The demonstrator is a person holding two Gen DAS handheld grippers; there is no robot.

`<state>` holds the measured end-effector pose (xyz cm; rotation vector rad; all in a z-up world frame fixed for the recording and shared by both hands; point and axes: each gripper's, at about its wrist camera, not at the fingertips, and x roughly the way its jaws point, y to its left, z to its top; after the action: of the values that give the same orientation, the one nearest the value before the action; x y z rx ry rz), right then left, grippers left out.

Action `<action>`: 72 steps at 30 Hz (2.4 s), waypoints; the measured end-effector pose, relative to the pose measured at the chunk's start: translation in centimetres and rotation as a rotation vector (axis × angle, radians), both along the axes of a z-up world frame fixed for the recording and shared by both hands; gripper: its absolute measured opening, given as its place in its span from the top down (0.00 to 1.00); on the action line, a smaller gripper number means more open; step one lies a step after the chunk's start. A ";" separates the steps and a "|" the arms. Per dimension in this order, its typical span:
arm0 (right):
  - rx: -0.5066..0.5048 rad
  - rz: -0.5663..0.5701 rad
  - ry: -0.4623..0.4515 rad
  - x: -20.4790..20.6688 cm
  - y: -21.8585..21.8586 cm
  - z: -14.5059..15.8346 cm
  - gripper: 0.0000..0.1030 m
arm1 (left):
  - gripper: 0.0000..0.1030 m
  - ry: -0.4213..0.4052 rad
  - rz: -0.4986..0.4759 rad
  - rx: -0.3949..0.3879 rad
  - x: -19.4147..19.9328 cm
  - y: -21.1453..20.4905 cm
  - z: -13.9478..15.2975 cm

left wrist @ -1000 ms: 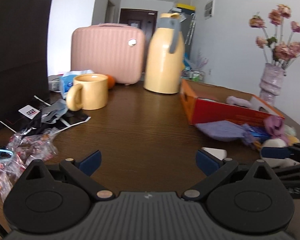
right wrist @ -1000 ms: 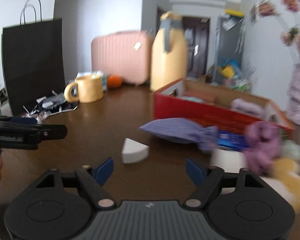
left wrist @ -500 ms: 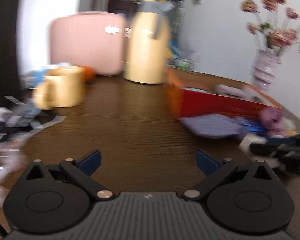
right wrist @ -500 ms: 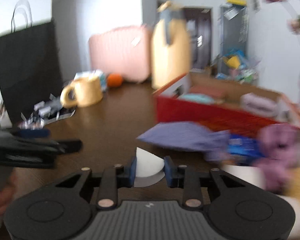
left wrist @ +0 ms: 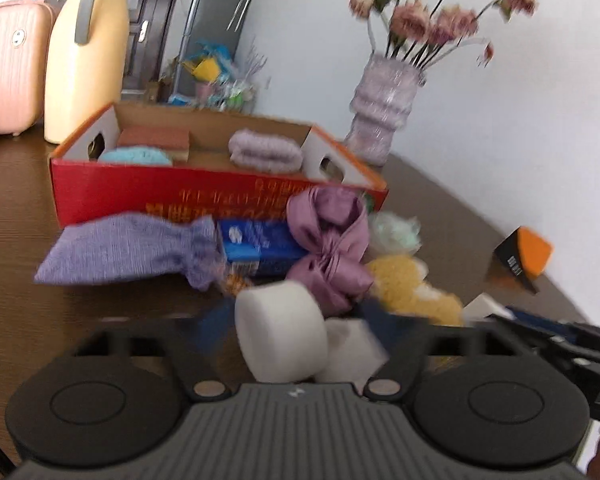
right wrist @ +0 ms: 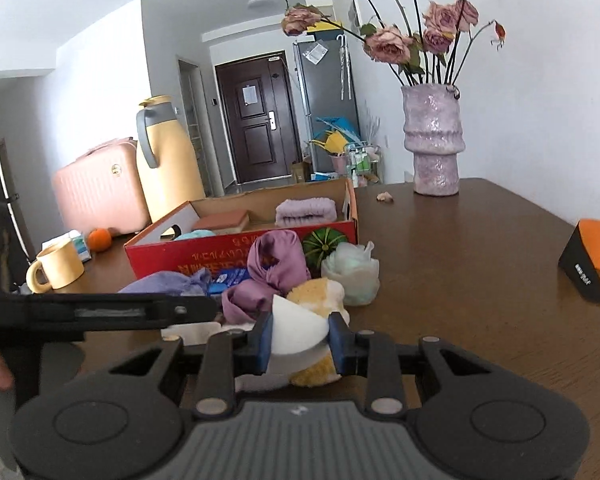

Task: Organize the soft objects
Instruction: 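Carry the wedge in the right gripper into the box while the left gripper carries the white roll there, then open both grippers to drop the wedge and roll in the box, then withdraw both grippers from the box toward the table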

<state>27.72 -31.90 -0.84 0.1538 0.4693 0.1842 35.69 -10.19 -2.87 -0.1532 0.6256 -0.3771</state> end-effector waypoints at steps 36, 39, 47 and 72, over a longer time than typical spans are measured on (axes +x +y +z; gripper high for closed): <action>-0.112 0.296 0.361 38.4 8.5 1.1 0.67 | 0.52 0.195 0.157 0.039 32.9 2.3 3.5; -0.145 0.284 0.346 38.6 9.3 0.5 0.63 | 0.47 0.173 0.125 0.064 32.5 2.6 3.4; -0.130 0.252 0.316 37.5 8.2 2.7 0.61 | 0.35 0.116 0.131 0.107 30.1 3.6 6.7; -0.106 0.084 -0.118 11.8 3.4 13.7 0.21 | 0.05 -0.340 0.234 0.243 -0.3 7.8 14.5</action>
<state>39.49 -28.46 12.81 0.0191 0.3673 0.2490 35.38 -2.38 11.60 0.0699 0.3086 -0.0946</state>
